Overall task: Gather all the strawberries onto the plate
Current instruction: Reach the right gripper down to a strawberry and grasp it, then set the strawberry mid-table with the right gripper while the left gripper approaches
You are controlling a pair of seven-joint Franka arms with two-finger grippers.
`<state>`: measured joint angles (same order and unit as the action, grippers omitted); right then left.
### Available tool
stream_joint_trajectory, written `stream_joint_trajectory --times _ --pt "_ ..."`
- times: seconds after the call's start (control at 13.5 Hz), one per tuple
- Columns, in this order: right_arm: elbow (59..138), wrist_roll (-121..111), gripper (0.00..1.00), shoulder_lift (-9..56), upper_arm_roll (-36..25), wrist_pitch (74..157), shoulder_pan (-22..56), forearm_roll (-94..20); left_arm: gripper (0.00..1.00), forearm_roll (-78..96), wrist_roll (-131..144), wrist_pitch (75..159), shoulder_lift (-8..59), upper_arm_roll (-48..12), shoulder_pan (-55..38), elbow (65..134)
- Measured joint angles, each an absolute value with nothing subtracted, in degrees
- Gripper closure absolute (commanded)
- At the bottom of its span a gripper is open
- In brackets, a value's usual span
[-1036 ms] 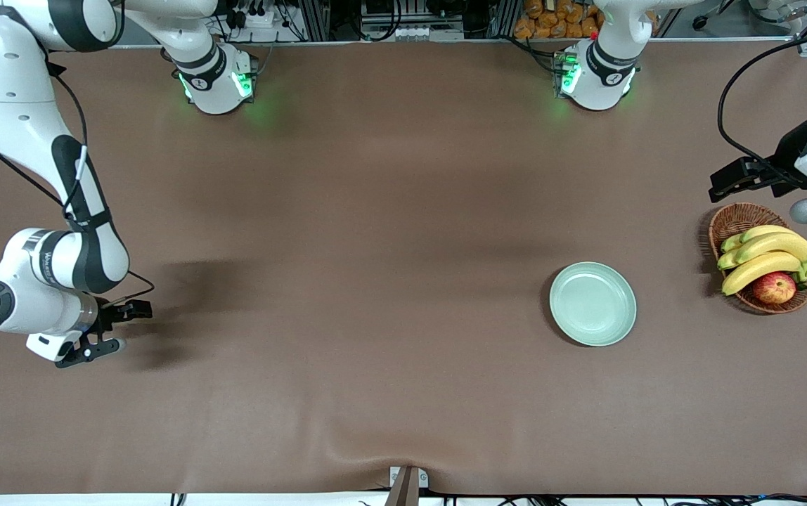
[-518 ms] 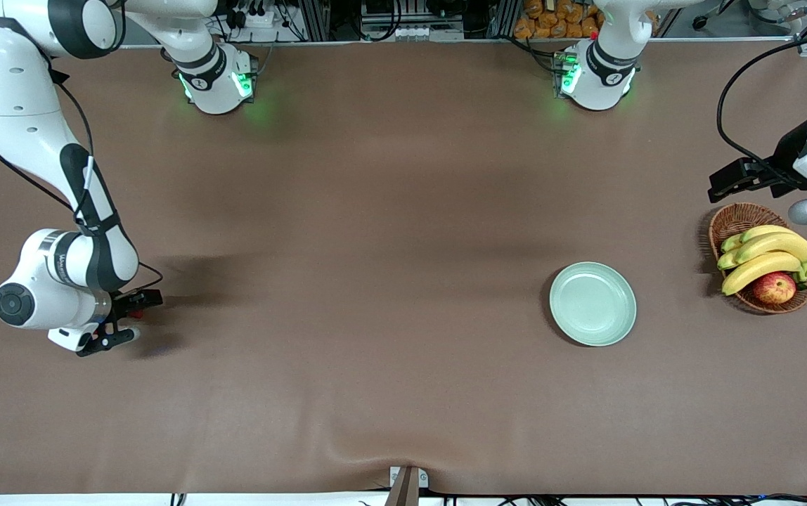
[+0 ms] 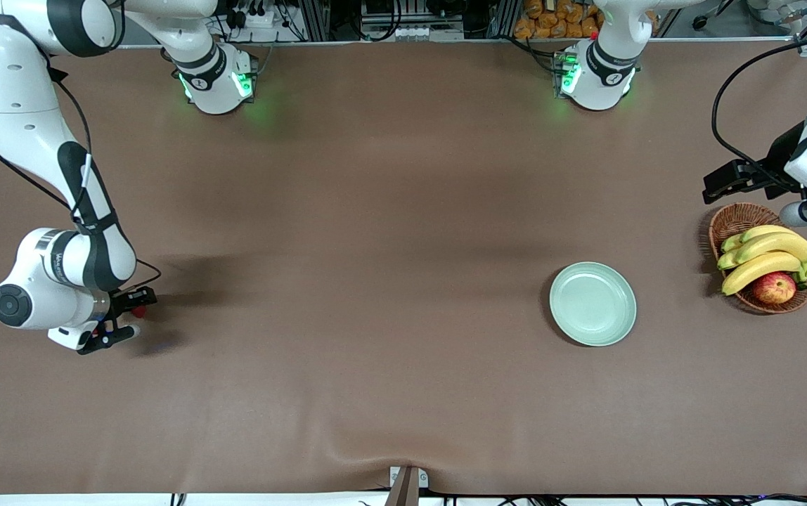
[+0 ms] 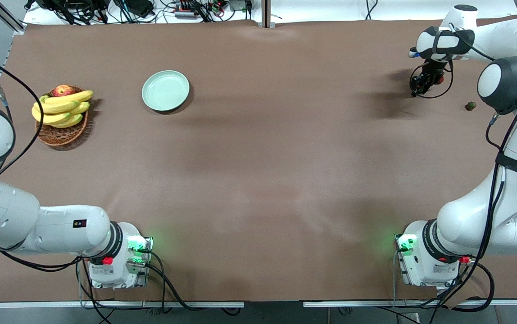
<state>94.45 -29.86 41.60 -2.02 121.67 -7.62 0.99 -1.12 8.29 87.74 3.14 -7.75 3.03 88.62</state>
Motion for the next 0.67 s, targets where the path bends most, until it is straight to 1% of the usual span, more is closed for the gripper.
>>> stream_joint_trajectory --times 0.3,0.67 --pt "94.34 -30.32 1.0 40.9 -0.93 120.73 -7.38 0.99 0.0 -1.12 8.29 87.76 3.23 -7.75 3.04 88.62" --pt "91.62 -30.32 1.0 38.27 5.99 120.5 -5.69 0.98 0.0 -1.12 8.29 88.01 3.49 -7.75 3.07 88.62"
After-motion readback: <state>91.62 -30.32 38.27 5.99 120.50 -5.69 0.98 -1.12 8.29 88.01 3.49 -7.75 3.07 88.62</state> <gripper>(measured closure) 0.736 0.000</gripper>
